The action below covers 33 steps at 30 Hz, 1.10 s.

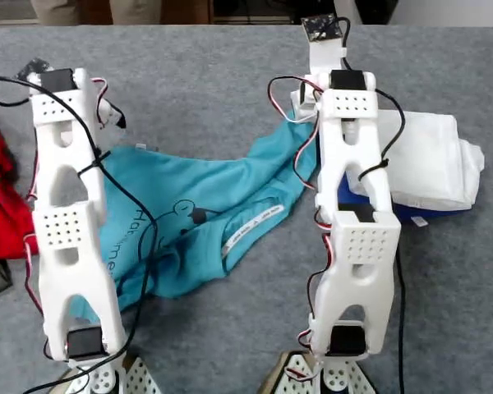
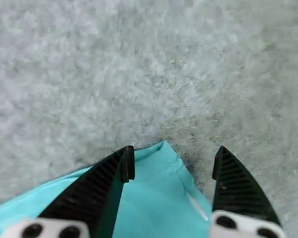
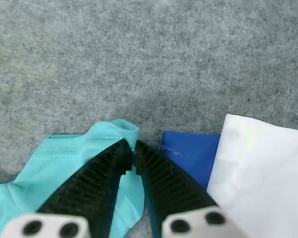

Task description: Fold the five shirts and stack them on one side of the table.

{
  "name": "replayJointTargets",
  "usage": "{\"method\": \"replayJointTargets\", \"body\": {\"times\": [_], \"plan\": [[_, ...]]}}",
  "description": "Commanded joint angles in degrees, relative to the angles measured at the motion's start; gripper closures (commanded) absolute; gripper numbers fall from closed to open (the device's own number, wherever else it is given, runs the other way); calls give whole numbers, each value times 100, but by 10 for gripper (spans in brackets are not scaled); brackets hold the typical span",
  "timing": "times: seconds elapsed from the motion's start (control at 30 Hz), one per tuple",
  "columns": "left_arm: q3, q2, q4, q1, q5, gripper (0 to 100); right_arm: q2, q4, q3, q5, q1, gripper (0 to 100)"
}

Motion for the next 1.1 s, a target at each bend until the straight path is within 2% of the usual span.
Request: {"method": "replayJointTargets", "body": {"times": [0.0,0.43,0.67,1.07], "plan": [[-651,127,229,185,290,740,-22,-97,4,79,-84,995],[-642,875,220,237,888,742,-22,-70,4,79,-84,995],[-642,1112,141,88,914,845,-22,-62,4,79,-84,995],[-642,1095,62,132,914,921,-22,-62,4,79,-84,995]]}}
